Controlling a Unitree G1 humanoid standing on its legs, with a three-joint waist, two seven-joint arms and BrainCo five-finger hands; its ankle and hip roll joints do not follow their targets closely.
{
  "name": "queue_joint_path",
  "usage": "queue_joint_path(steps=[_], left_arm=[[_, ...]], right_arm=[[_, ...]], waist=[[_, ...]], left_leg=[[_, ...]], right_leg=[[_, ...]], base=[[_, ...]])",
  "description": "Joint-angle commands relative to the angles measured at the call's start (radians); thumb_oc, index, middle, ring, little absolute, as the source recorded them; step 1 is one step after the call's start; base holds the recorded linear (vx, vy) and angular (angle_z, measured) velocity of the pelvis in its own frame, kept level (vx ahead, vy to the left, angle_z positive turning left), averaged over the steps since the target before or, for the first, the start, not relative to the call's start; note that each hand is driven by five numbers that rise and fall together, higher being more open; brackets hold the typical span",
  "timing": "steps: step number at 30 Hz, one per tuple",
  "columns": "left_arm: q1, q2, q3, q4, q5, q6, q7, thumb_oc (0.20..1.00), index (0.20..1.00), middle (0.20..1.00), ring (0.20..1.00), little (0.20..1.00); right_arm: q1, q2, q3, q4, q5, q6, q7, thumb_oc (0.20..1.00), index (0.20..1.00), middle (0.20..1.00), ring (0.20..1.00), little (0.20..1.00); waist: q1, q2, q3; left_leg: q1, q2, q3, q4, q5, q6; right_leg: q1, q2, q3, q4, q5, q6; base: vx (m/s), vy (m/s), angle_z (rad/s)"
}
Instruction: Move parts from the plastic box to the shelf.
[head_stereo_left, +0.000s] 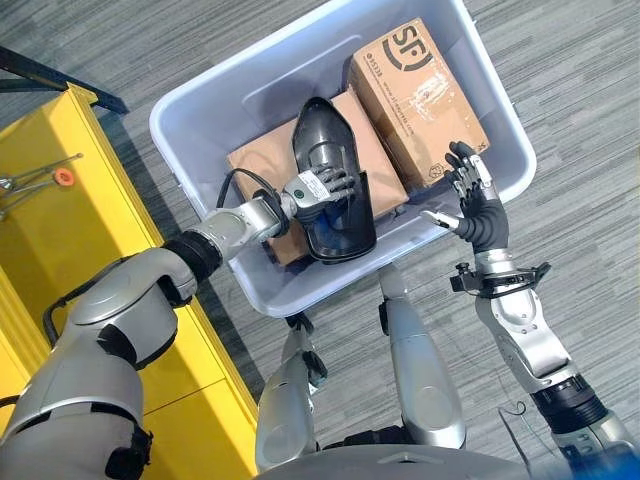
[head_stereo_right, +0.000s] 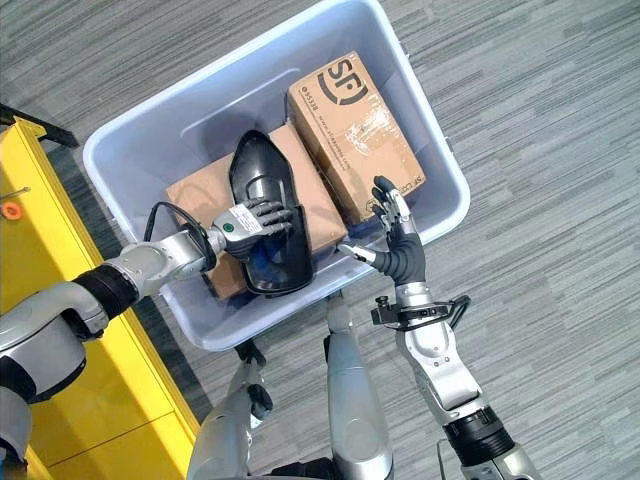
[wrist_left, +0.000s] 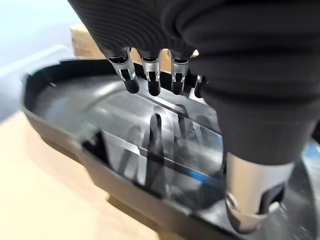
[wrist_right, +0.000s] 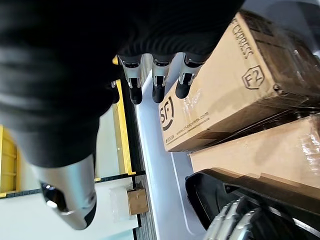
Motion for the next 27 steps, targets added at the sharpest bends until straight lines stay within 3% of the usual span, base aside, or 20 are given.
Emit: queue_joint_path(steps=[1, 3, 4, 6, 7, 8, 9, 10, 12, 13, 14, 19, 20, 25, 27], left_arm=[[-0.027, 0.118, 0.076, -0.134, 0.046, -0.013, 0.060, 1.000, 1.000, 1.000, 1.000, 1.000], [0.029, 0.196, 0.196, -0.276, -0.006, -0.018, 0.092, 1.000, 1.000, 1.000, 1.000, 1.000], [0.036, 0.200, 0.203, -0.282, -0.007, -0.018, 0.089, 1.000, 1.000, 1.000, 1.000, 1.000], [0.164, 0.209, 0.387, -0.402, -0.135, -0.035, 0.117, 1.000, 1.000, 1.000, 1.000, 1.000], [0.242, 0.186, 0.473, -0.439, -0.206, -0.046, 0.120, 1.000, 1.000, 1.000, 1.000, 1.000], [0.343, 0.103, 0.592, -0.503, -0.353, -0.084, 0.134, 1.000, 1.000, 1.000, 1.000, 1.000], [0.377, 0.085, 0.627, -0.512, -0.382, -0.081, 0.137, 1.000, 1.000, 1.000, 1.000, 1.000], [0.449, -0.004, 0.694, -0.551, -0.483, -0.093, 0.150, 1.000, 1.000, 1.000, 1.000, 1.000], [0.494, -0.079, 0.726, -0.558, -0.561, -0.092, 0.160, 1.000, 1.000, 1.000, 1.000, 1.000], [0.496, -0.080, 0.728, -0.560, -0.561, -0.091, 0.159, 1.000, 1.000, 1.000, 1.000, 1.000], [0.528, -0.149, 0.748, -0.567, -0.630, -0.089, 0.179, 1.000, 1.000, 1.000, 1.000, 1.000], [0.573, -0.267, 0.739, -0.541, -0.718, -0.066, 0.224, 1.000, 1.000, 1.000, 1.000, 1.000], [0.584, -0.357, 0.719, -0.496, -0.881, -0.063, 0.238, 1.000, 1.000, 1.000, 1.000, 1.000], [0.595, -0.420, 0.720, -0.462, -0.959, -0.044, 0.301, 1.000, 1.000, 1.000, 1.000, 1.000], [0.645, -0.416, 0.786, -0.470, -0.967, -0.045, 0.384, 1.000, 1.000, 1.000, 1.000, 1.000]], right_arm=[[0.006, -0.017, -0.081, -0.068, 0.010, -0.081, -0.008, 1.000, 1.000, 1.000, 1.000, 1.000], [0.027, -0.014, -0.106, -0.086, 0.006, -0.095, -0.019, 1.000, 1.000, 1.000, 1.000, 1.000], [0.028, -0.016, -0.103, -0.087, 0.006, -0.094, -0.020, 1.000, 1.000, 1.000, 1.000, 1.000], [0.051, -0.004, -0.124, -0.106, -0.003, -0.099, -0.028, 1.000, 1.000, 1.000, 1.000, 1.000], [0.061, -0.005, -0.125, -0.113, -0.005, -0.096, -0.030, 1.000, 1.000, 1.000, 1.000, 1.000], [0.070, 0.004, -0.132, -0.122, -0.006, -0.098, -0.033, 1.000, 1.000, 1.000, 1.000, 1.000], [0.076, 0.003, -0.136, -0.127, -0.004, -0.099, -0.035, 1.000, 1.000, 1.000, 1.000, 1.000], [0.080, 0.004, -0.133, -0.136, -0.003, -0.098, -0.038, 1.000, 1.000, 1.000, 1.000, 1.000], [0.082, 0.008, -0.134, -0.140, -0.006, -0.096, -0.044, 1.000, 1.000, 1.000, 1.000, 1.000], [0.083, 0.006, -0.134, -0.140, -0.006, -0.096, -0.045, 1.000, 1.000, 1.000, 1.000, 1.000], [0.078, 0.012, -0.130, -0.137, -0.010, -0.091, -0.056, 1.000, 1.000, 1.000, 1.000, 1.000], [0.048, 0.027, -0.102, -0.129, -0.027, -0.083, -0.099, 1.000, 1.000, 1.000, 1.000, 1.000], [0.028, 0.039, -0.064, -0.112, -0.032, -0.065, -0.132, 1.000, 1.000, 1.000, 1.000, 1.000], [0.004, 0.039, -0.030, -0.108, -0.050, -0.044, -0.194, 1.000, 1.000, 1.000, 1.000, 1.000], [0.000, 0.032, -0.020, -0.109, -0.053, -0.041, -0.226, 1.000, 1.000, 1.000, 1.000, 1.000]], waist=[[-0.015, -0.003, 0.006], [0.001, 0.006, 0.006], [-0.003, 0.007, 0.005], [0.015, 0.006, 0.006], [0.013, 0.007, 0.003], [0.022, 0.001, 0.002], [0.021, 0.000, 0.002], [0.022, -0.004, 0.000], [0.025, -0.012, 0.002], [0.024, -0.010, 0.002], [0.027, -0.018, 0.004], [0.033, -0.036, 0.013], [0.037, -0.045, 0.018], [0.045, -0.051, 0.027], [0.052, -0.056, 0.033]], left_leg=[[0.012, 0.080, -0.031, 0.008, 0.037, -0.036], [0.012, 0.076, -0.037, 0.008, 0.038, -0.035], [0.012, 0.077, -0.037, 0.008, 0.037, -0.035], [0.010, 0.074, -0.043, 0.009, 0.038, -0.033], [0.010, 0.074, -0.045, 0.009, 0.039, -0.033], [0.009, 0.072, -0.048, 0.009, 0.038, -0.031], [0.008, 0.072, -0.048, 0.009, 0.038, -0.030], [0.007, 0.072, -0.051, 0.009, 0.038, -0.028], [0.005, 0.072, -0.054, 0.010, 0.038, -0.026], [0.004, 0.072, -0.054, 0.010, 0.038, -0.026], [0.002, 0.072, -0.056, 0.012, 0.038, -0.024], [0.001, 0.073, -0.059, 0.014, 0.040, -0.019], [-0.003, 0.074, -0.059, 0.015, 0.044, -0.016], [-0.005, 0.075, -0.062, 0.017, 0.045, -0.013], [-0.011, 0.077, -0.060, 0.018, 0.048, -0.013]], right_leg=[[0.131, -0.129, -0.076, 0.040, -0.122, 0.158], [0.134, -0.132, -0.081, 0.041, -0.124, 0.156], [0.134, -0.132, -0.081, 0.041, -0.124, 0.156], [0.136, -0.132, -0.083, 0.042, -0.126, 0.152], [0.138, -0.134, -0.086, 0.042, -0.126, 0.150], [0.141, -0.134, -0.088, 0.041, -0.126, 0.147], [0.142, -0.134, -0.088, 0.041, -0.126, 0.146], [0.143, -0.134, -0.091, 0.040, -0.126, 0.143], [0.145, -0.133, -0.092, 0.039, -0.126, 0.140], [0.145, -0.133, -0.092, 0.039, -0.126, 0.140], [0.146, -0.133, -0.094, 0.040, -0.125, 0.139], [0.148, -0.129, -0.094, 0.040, -0.125, 0.132], [0.145, -0.126, -0.092, 0.042, -0.121, 0.129], [0.137, -0.124, -0.087, 0.049, -0.121, 0.124], [0.128, -0.120, -0.086, 0.052, -0.119, 0.122]], base=[[0.00, 0.000, 0.00], [0.00, 0.000, 0.00], [0.00, 0.000, 0.00], [0.00, -0.008, 0.02], [0.00, -0.030, 0.00], [0.00, 0.000, 0.00], [0.01, -0.024, 0.06], [0.00, -0.018, 0.12], [0.00, -0.016, 0.15], [0.00, -0.025, 0.11], [0.00, -0.019, 0.06], [0.00, -0.019, -0.01], [-0.01, -0.038, -0.04], [-0.02, -0.038, -0.01], [-0.02, -0.040, -0.01]])
